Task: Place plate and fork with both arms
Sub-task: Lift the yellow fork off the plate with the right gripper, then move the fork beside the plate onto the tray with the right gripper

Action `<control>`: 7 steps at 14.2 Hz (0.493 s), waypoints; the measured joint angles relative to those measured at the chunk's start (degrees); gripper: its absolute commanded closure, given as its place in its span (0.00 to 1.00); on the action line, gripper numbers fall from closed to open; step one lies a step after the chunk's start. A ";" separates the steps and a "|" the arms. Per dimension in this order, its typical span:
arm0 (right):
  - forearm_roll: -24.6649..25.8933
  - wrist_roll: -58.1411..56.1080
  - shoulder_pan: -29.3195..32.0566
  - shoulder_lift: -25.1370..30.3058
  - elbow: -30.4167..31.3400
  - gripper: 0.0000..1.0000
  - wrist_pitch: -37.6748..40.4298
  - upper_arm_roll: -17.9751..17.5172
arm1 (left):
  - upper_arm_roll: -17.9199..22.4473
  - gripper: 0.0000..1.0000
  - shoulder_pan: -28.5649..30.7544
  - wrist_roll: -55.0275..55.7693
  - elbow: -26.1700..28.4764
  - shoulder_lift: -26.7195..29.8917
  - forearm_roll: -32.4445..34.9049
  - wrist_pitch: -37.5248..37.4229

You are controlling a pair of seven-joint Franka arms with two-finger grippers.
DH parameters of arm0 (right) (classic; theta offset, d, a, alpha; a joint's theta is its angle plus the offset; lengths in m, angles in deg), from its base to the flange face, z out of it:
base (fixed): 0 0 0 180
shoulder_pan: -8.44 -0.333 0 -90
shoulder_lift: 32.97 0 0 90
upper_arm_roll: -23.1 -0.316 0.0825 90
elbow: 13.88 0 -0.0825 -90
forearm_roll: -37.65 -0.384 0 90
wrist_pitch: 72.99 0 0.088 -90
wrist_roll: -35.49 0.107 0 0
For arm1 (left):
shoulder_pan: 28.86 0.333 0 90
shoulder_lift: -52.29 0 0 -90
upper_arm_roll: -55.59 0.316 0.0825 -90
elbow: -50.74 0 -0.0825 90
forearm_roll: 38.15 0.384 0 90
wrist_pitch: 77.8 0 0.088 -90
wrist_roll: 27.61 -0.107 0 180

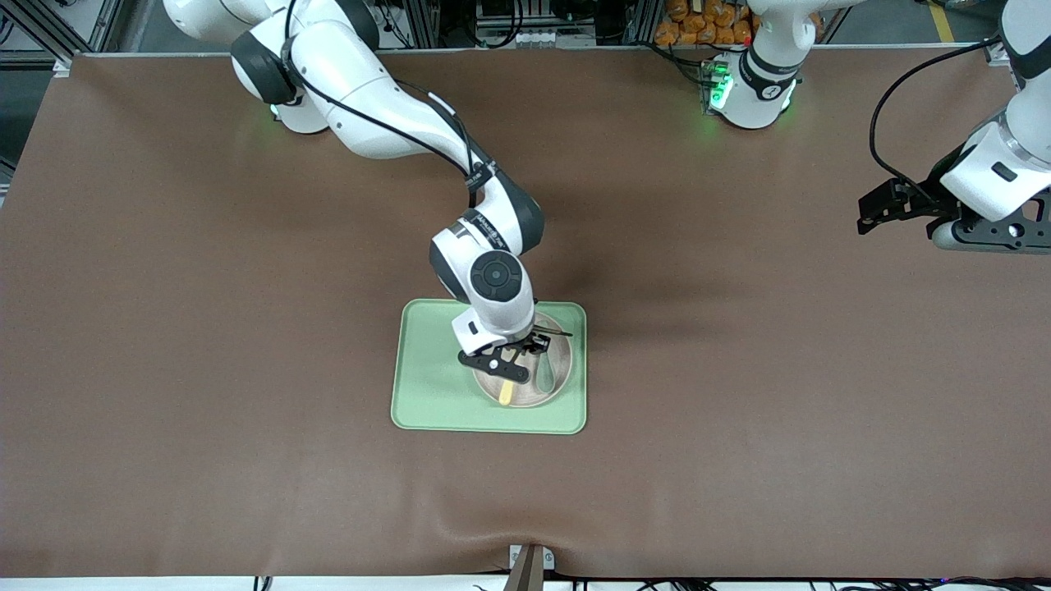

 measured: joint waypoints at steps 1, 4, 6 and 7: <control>-0.10 -1.34 0.64 0.92 -0.08 0.94 1.68 0.02 | -0.07 0.00 -0.01 0.00 0.00 0.00 0.00 0.00; -0.42 -8.78 3.42 4.31 -0.15 0.94 9.22 -0.01 | -0.26 0.00 -0.01 0.00 -0.20 0.08 0.00 0.00; -0.63 -12.87 5.89 5.59 -0.13 0.94 12.54 -0.42 | -0.27 0.00 -0.01 0.00 -1.01 0.33 0.00 -0.77; -0.64 -14.48 6.90 5.80 0.18 0.94 12.86 -0.68 | -0.28 0.00 -0.01 0.00 -1.69 0.49 0.00 -1.64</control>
